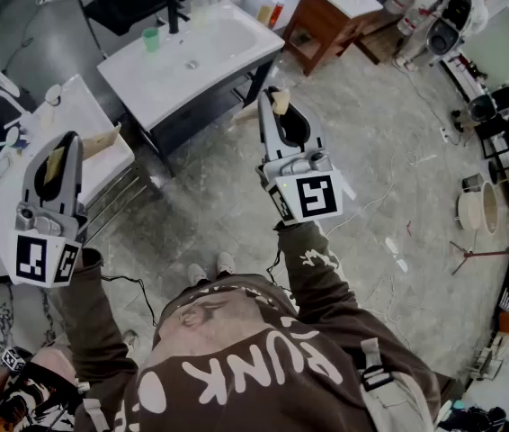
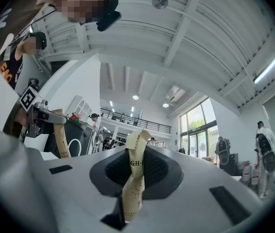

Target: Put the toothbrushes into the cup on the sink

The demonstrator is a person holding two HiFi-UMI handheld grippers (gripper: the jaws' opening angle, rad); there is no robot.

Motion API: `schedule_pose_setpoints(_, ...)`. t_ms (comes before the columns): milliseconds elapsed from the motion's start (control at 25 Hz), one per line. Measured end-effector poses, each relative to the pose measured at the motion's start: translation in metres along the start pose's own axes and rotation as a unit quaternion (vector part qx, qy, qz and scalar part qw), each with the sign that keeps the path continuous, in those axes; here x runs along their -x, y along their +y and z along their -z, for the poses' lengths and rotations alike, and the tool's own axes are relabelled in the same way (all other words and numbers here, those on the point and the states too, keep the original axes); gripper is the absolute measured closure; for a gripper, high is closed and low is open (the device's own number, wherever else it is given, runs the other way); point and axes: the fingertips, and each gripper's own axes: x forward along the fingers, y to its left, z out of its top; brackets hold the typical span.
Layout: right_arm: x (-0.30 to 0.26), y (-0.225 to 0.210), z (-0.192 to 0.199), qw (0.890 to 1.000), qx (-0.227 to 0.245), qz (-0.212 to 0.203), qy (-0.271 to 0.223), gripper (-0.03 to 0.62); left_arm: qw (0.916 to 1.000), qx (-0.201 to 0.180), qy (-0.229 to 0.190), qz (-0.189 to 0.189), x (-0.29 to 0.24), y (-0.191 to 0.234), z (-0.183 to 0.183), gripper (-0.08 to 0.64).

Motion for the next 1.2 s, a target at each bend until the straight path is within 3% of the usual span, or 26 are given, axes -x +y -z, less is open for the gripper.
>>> schedule_pose_setpoints(920,-0.011,0.013,0.008,1.000,0.006,0.001,0.000,0.555,0.9998,0.007,-0.014,0.012,0.004,0.019,0.019,0.551)
schedule_pose_setpoints(1200,-0.058,-0.011,0.041,1.000,-0.001,-0.002,0.001,0.555,0.9999,0.005,-0.005,0.011,-0.044,0.043,0.041,0.551)
